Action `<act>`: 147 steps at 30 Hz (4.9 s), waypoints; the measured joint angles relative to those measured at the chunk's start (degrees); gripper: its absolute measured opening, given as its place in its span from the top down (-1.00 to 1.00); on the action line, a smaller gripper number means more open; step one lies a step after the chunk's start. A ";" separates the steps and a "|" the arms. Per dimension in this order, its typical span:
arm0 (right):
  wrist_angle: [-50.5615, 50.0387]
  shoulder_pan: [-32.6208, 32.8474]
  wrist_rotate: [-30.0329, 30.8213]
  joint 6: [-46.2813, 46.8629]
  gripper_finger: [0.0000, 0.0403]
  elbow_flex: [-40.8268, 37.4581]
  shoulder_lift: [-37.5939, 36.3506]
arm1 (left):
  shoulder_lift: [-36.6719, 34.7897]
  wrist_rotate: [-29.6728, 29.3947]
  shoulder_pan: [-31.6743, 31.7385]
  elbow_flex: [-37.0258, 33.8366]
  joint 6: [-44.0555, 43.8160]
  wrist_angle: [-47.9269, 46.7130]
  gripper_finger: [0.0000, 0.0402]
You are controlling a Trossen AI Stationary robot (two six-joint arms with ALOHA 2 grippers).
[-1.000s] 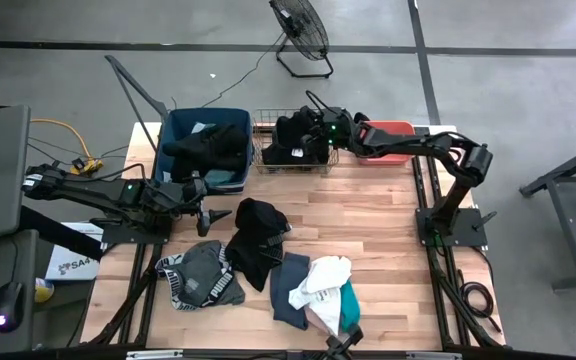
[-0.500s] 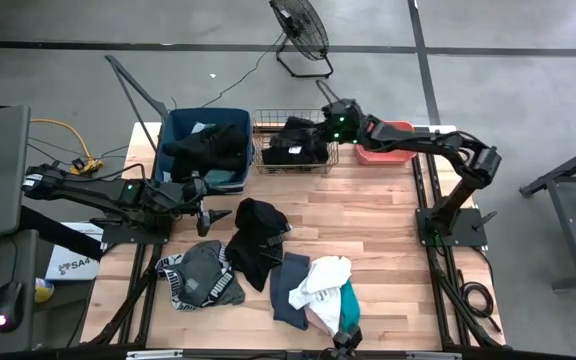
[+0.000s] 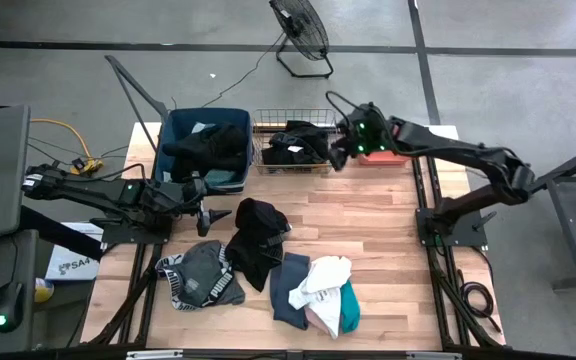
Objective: Pick & Place Cloths
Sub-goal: Put the gray underwear into the wire basket
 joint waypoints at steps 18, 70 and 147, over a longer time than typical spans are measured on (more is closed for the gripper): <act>-1.47 28.24 21.03 -0.91 -0.29 -11.58 -12.77 | 4.09 0.43 0.02 -0.02 -1.12 0.56 -0.58; 46.59 49.06 27.27 0.30 -0.29 -58.83 -48.36 | 4.13 3.02 -22.31 -0.03 -25.69 -9.46 -0.58; 44.98 36.79 21.16 -1.24 -0.29 -62.73 -52.62 | 45.72 23.63 -27.74 9.72 -63.98 -20.94 -0.15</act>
